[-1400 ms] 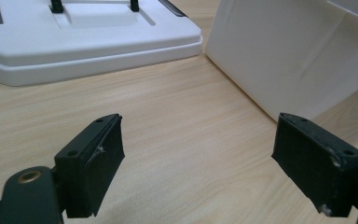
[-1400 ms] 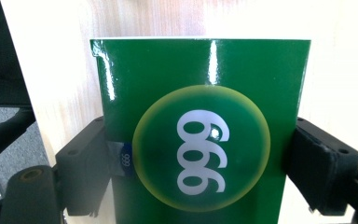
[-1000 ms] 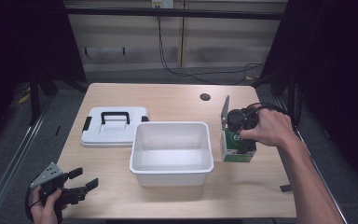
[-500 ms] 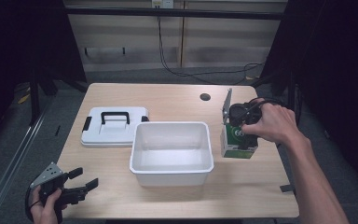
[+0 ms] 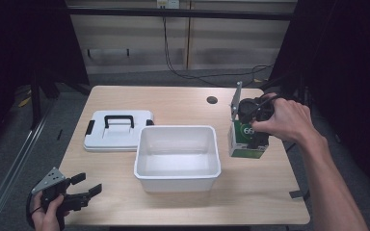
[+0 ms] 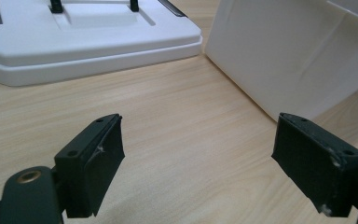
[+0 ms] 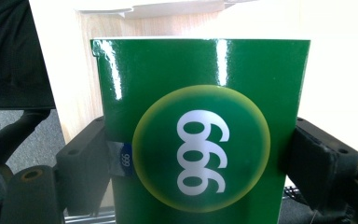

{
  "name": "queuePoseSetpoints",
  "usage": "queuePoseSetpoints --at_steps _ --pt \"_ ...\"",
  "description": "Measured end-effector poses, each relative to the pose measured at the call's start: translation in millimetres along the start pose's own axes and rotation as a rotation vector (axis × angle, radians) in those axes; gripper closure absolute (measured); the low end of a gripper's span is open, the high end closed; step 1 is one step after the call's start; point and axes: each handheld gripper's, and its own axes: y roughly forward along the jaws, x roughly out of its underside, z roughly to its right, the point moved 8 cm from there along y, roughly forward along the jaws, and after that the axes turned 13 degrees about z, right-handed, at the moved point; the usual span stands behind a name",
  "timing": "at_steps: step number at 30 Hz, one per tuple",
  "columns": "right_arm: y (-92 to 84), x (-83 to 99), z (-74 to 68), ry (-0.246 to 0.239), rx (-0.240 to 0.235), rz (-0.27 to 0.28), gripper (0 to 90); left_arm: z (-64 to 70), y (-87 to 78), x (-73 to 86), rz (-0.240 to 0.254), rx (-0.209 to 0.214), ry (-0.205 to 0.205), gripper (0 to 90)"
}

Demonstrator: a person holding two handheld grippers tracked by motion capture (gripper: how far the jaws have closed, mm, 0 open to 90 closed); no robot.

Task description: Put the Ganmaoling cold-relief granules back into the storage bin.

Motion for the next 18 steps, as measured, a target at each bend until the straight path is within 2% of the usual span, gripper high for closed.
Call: queuePoseSetpoints --at_steps 9,18 --pt "-12.4 -14.4 -0.5 -0.023 0.004 0.006 16.4 0.0 0.0 -0.2 0.001 -0.001 0.000 15.8" --pt "-14.2 -35.2 -2.9 -0.056 -0.007 0.015 16.4 0.2 0.4 0.1 0.000 -0.001 -0.004 15.8"
